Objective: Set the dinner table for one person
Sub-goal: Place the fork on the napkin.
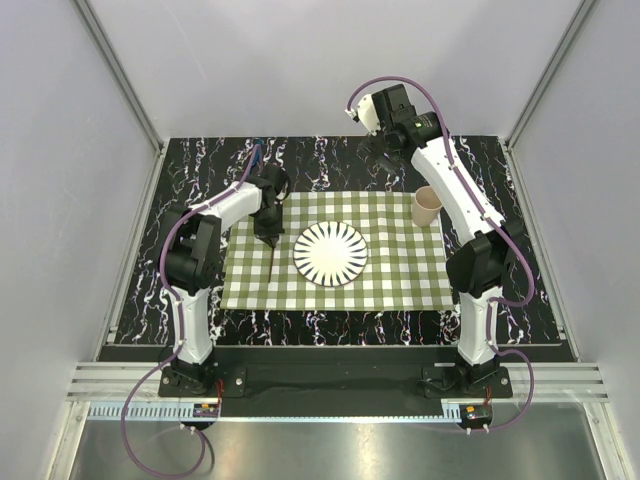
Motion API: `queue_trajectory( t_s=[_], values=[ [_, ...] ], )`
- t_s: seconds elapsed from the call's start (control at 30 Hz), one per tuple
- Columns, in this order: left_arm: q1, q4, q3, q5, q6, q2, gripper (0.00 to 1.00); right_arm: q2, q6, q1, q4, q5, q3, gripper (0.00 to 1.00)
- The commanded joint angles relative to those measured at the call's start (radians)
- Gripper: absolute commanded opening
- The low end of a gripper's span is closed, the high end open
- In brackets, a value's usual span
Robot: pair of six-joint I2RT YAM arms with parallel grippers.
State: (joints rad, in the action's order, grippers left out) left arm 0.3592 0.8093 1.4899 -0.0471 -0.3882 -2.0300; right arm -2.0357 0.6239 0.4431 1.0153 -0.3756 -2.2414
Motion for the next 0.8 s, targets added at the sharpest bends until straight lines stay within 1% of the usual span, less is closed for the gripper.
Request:
queue_trajectory(
  t_s=[0.0,0.37,0.4,0.47,0.5,0.6,0.63,0.77],
  values=[
    [0.004,-0.039,0.013,-0.01,-0.018,0.054,0.0,0.031,0.007,0.016,-0.023,-0.014,-0.015,0.89],
    [0.004,-0.044,0.001,0.015,-0.005,0.037,0.0,0.031,0.017,0.016,-0.026,-0.022,-0.014,0.9],
    [0.004,-0.044,0.001,0.013,-0.005,0.039,0.08,0.034,0.017,0.014,-0.026,-0.023,-0.012,0.9],
    [0.004,-0.044,0.0,0.01,0.002,0.039,0.19,0.032,0.017,0.014,-0.027,-0.026,-0.007,0.9],
    [0.004,-0.042,-0.003,0.009,0.003,0.043,0.27,0.035,0.017,0.016,-0.027,-0.028,-0.007,0.91],
    [0.004,-0.044,-0.008,0.021,0.008,0.051,0.39,0.035,0.019,0.014,-0.027,-0.028,-0.006,0.93],
    [0.004,-0.045,-0.011,0.02,0.009,0.051,0.4,0.037,0.02,0.014,-0.027,-0.028,-0.004,0.93],
    [0.004,-0.044,-0.016,0.024,0.018,0.057,0.42,0.035,0.022,0.014,-0.029,-0.031,0.002,0.94]
  ],
)
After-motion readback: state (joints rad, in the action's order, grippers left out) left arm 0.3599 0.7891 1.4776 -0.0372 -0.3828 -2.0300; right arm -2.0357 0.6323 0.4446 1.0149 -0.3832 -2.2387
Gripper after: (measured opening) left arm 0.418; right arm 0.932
